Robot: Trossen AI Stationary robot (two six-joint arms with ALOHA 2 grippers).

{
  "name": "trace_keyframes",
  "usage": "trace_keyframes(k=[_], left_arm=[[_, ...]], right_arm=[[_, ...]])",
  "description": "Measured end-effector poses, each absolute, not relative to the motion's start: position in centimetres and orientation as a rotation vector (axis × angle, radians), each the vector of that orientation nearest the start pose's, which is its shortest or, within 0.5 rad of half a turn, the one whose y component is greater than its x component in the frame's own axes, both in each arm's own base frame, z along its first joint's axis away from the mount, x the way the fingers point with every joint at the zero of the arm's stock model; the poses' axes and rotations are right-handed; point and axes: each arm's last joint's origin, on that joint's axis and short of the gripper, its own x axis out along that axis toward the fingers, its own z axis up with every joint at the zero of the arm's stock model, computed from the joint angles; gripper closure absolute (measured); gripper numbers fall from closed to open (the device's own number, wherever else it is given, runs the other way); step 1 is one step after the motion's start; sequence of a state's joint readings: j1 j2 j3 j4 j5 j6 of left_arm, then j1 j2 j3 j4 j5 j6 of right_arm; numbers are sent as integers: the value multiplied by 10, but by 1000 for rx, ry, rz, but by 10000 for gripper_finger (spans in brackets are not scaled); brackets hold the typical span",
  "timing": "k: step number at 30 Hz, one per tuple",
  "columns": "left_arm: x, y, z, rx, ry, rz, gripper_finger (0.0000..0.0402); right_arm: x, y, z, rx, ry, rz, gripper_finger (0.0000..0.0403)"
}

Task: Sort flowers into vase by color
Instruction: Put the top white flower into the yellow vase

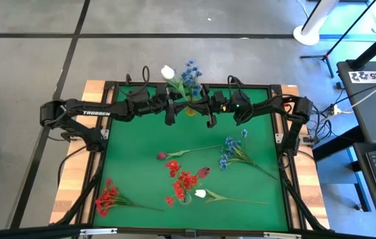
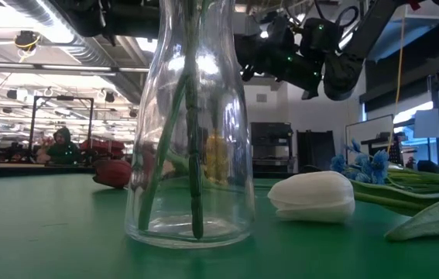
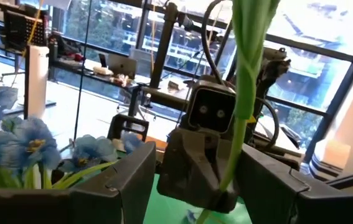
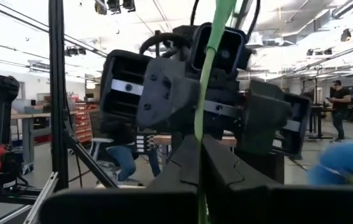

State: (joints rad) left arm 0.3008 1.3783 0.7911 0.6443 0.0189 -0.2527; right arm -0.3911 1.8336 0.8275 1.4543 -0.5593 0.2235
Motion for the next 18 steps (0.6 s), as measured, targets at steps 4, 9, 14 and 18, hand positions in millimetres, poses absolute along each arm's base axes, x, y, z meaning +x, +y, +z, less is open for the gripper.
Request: trace_keyframes(k=[4,9,14,18], left_arm=[[290,90,281,-243,-82,276,196],[290,90,279,-229,-63,291,227],[290,90,279,-228,-58,304,281],[291,88,279,-228,-57,295,347]], right_arm=[[333,-121,222,20,-362,205,403],[334,-122,221,27,-349,204,403],[334,-122,220,33,-338,201,403],[334,-122,220,43,-337,199,402]])
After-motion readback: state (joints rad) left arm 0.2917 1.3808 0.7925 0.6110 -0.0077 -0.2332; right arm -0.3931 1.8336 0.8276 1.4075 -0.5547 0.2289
